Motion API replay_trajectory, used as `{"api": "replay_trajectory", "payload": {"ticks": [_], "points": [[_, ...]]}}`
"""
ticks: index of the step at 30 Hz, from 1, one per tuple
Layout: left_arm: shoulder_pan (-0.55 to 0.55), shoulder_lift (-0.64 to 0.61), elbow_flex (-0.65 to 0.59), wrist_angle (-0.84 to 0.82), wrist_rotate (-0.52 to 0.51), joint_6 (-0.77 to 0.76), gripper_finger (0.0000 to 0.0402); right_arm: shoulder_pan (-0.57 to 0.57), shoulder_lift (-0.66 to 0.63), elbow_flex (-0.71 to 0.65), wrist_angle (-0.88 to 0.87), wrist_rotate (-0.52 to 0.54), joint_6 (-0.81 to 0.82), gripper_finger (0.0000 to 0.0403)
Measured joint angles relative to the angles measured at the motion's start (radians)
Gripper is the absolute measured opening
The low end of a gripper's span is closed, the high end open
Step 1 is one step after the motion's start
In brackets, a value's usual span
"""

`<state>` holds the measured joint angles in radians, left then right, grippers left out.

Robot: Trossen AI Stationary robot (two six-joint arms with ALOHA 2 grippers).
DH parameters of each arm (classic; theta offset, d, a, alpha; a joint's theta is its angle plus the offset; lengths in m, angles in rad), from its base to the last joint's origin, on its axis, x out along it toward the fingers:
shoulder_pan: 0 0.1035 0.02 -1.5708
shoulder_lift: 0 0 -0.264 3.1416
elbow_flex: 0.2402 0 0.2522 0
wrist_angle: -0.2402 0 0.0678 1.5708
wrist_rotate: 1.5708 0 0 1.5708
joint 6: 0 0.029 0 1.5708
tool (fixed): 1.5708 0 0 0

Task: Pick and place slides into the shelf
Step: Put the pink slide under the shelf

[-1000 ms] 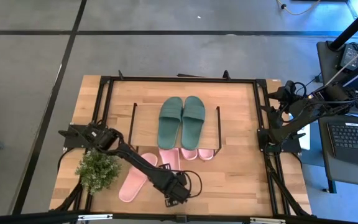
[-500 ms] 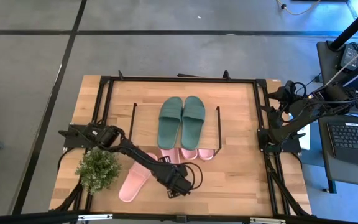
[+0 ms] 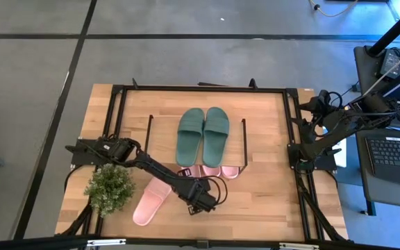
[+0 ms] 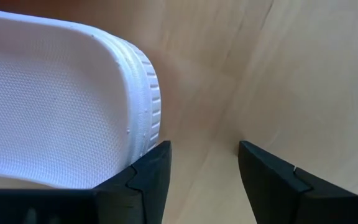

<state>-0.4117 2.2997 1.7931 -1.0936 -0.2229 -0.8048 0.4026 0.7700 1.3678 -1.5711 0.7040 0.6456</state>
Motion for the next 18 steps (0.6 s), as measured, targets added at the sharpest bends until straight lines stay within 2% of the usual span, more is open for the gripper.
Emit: {"api": "replay_trajectory", "payload": {"ticks": [10, 18], "points": [[-0.014, -0.021, -0.003, -0.007, 0.004, -0.004, 0.0177, 0.0, 0.0, 0.0, 0.0, 0.0, 0.0, 0.0253], [-0.04, -0.055, -0.005, -0.117, -0.01, -0.03, 0.0176, 0.0, 0.0, 0.0, 0.0, 0.0, 0.003, 0.0253]]}}
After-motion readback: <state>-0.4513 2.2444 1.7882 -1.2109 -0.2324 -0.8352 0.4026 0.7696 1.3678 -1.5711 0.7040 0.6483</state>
